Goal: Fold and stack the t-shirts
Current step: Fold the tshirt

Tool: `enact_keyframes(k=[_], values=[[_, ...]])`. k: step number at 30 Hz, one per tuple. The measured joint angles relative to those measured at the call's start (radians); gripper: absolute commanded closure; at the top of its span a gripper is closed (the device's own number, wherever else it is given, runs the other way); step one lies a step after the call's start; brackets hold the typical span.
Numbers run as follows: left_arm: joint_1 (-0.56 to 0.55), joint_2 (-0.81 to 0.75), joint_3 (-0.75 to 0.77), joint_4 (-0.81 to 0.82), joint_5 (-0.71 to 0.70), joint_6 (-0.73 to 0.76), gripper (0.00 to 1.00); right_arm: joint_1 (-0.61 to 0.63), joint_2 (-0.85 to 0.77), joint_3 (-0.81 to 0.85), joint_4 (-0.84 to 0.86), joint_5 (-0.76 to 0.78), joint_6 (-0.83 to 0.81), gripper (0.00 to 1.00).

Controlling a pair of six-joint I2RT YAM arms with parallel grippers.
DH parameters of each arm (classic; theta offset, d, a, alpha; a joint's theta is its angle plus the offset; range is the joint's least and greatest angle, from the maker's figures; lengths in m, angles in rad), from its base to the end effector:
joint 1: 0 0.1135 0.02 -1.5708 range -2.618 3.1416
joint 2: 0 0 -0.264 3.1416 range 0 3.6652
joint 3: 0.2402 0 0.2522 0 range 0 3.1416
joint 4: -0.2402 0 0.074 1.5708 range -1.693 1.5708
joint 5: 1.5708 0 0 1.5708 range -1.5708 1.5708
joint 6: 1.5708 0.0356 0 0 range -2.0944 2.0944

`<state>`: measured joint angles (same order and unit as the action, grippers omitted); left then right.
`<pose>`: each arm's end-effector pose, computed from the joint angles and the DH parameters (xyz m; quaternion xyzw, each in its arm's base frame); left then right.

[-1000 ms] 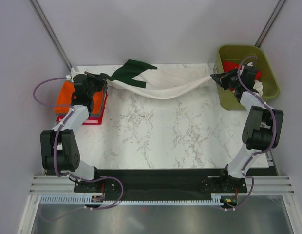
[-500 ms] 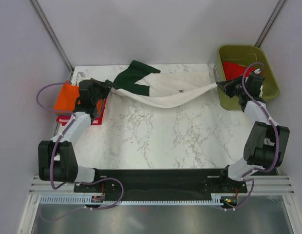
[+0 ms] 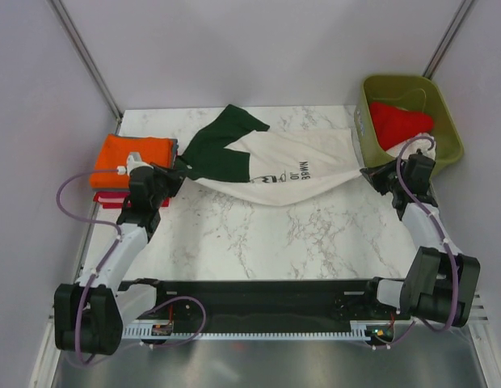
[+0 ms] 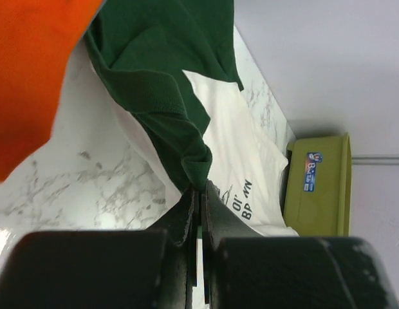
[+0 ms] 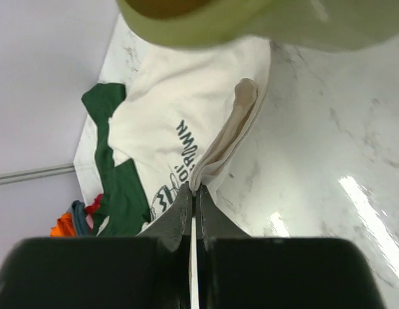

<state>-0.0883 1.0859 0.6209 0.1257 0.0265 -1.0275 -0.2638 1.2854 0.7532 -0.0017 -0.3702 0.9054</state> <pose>0.2451 -0.0226 0.2544 -0.3626 0.7314 -0.3149 0.4842 0.2732 -0.0604 0.2397 0.3951 0.7623 0.3053 0.4118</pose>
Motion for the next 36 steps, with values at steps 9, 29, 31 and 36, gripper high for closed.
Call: enact_keyframes(k=[9, 29, 31, 36], values=[[-0.003, -0.256, -0.187, -0.135, -0.001, -0.014, 0.98, 0.000, -0.149, -0.167, -0.087, 0.083, -0.056, 1.00], [-0.004, -0.531, -0.383, -0.487, -0.143, -0.118, 0.92, -0.002, -0.315, -0.311, -0.319, 0.332, -0.118, 0.99], [-0.004, -0.543, -0.383, -0.505, -0.161, -0.117, 0.92, -0.003, -0.320, -0.311, -0.333, 0.348, -0.122, 0.99], [-0.005, -0.562, -0.351, -0.567, -0.203, -0.116, 0.92, -0.009, -0.322, -0.300, -0.381, 0.366, -0.140, 0.99]])
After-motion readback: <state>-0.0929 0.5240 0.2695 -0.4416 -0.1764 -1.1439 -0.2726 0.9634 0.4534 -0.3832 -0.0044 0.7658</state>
